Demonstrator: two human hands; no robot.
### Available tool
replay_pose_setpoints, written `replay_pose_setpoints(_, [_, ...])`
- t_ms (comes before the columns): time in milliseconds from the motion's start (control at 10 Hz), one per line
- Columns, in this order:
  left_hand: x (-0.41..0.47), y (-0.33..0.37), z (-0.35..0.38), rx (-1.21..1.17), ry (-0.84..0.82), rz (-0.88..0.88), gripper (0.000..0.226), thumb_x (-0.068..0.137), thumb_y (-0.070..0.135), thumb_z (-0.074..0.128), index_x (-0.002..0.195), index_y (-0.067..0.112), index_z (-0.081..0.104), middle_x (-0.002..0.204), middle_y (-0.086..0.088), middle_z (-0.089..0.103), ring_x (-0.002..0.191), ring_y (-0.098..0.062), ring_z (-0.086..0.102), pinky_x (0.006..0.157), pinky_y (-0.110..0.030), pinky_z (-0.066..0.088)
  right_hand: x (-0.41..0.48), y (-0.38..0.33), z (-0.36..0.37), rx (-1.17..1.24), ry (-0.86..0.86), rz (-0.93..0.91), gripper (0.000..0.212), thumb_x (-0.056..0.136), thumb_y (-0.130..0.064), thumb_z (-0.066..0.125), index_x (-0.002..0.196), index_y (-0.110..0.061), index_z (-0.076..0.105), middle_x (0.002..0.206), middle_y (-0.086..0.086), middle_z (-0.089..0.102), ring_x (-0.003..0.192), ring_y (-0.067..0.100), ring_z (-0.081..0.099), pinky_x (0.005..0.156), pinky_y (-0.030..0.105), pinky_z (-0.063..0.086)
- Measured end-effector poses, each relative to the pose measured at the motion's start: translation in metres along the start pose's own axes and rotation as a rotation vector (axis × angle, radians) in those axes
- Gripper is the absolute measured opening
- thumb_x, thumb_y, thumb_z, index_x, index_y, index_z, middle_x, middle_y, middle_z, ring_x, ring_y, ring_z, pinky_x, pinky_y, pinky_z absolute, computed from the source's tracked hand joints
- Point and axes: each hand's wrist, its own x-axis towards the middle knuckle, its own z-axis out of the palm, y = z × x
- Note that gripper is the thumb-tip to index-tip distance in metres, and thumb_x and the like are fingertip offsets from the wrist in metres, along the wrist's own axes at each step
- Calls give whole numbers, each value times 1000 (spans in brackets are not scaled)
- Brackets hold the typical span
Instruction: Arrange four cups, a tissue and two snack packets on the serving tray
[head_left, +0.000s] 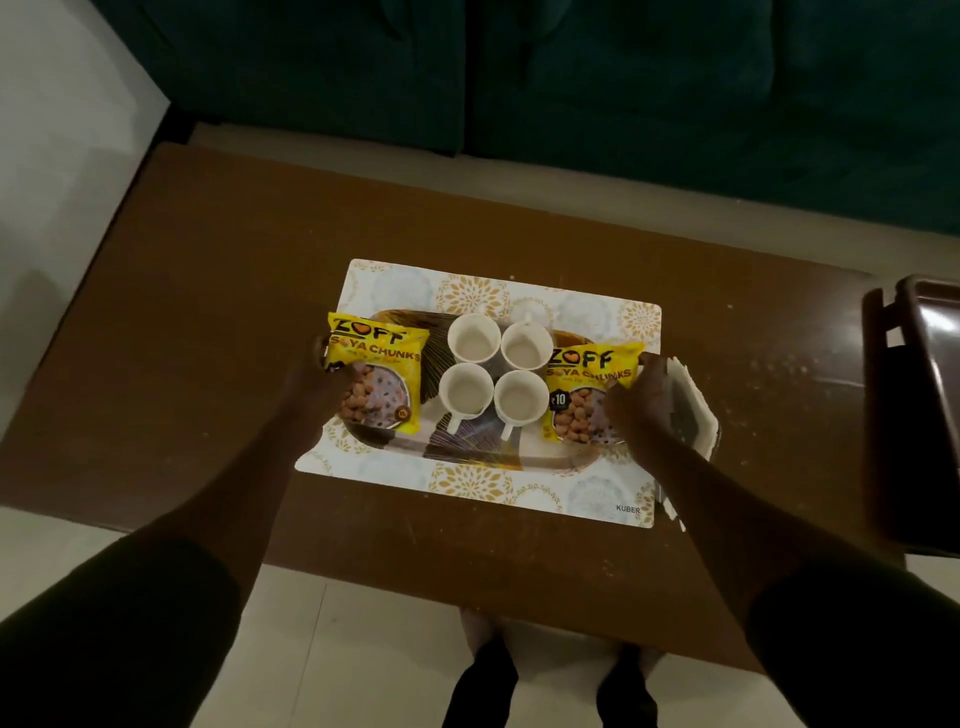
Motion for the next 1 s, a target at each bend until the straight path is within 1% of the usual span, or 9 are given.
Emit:
replay_pose_setpoints(100, [1,1,7,14,-35,-43,44,89,5,65,130,15,52,109,-6,65,91,-19,65,66,-29,52,2,5,10,-15,20,31,43,91,-3,50,132,-7,37,84,-14,41,83,12,44,52,18,28])
replay_pose_setpoints(200, [0,5,14,-6,-69,-23,48,92,7,62,138,12,46,120,-19,62,102,-30,62,82,-42,53,4,12,12,-26,11,32,45,91,-3,49,134,-7,36,85,-11,41,68,5,42,49,14,26])
replay_pose_setpoints(300, [-5,11,21,76,-56,11,54,92,11,64,142,17,45,130,-16,59,117,-32,59,92,-50,53,7,11,11,-26,-22,36,46,91,-5,47,136,-8,35,100,-4,48,80,11,48,52,16,34])
replay_pose_setpoints(400, [-8,12,27,231,-11,56,59,91,15,65,146,18,42,136,-12,59,124,-31,55,102,-51,48,9,11,9,-9,-15,41,45,91,-10,50,135,-6,40,121,10,57,103,24,55,77,29,48])
replay_pose_setpoints(500, [-11,13,32,310,18,62,62,91,17,64,148,17,39,137,-13,58,126,-32,55,104,-51,46,9,8,5,-7,-15,68,47,91,-16,54,135,-5,41,130,17,55,114,29,55,91,42,52])
replay_pose_setpoints(600, [-14,15,34,324,65,69,65,91,21,65,149,16,35,143,-15,52,129,-33,52,104,-47,45,7,6,2,-15,-13,72,51,93,-23,55,137,-4,38,133,18,53,120,34,54,97,46,49])
replay_pose_setpoints(800, [-31,28,36,323,246,203,50,91,19,63,138,14,45,139,-18,51,125,-34,52,95,-45,47,4,-9,-21,-73,67,-108,49,93,-25,56,132,-1,39,130,23,54,116,37,56,87,40,49])
replay_pose_setpoints(900, [-44,51,41,345,252,246,45,93,20,60,136,16,46,137,-16,51,123,-34,52,93,-45,46,1,-25,-44,-46,69,-114,42,92,-22,57,126,-1,42,126,22,55,111,35,57,78,32,44])
replay_pose_setpoints(1000, [-61,78,54,330,233,318,42,94,19,58,134,16,48,135,-15,52,120,-32,52,88,-38,44,-5,-33,-69,-43,50,-138,38,90,-17,57,124,-3,47,122,19,59,108,35,60,78,36,48])
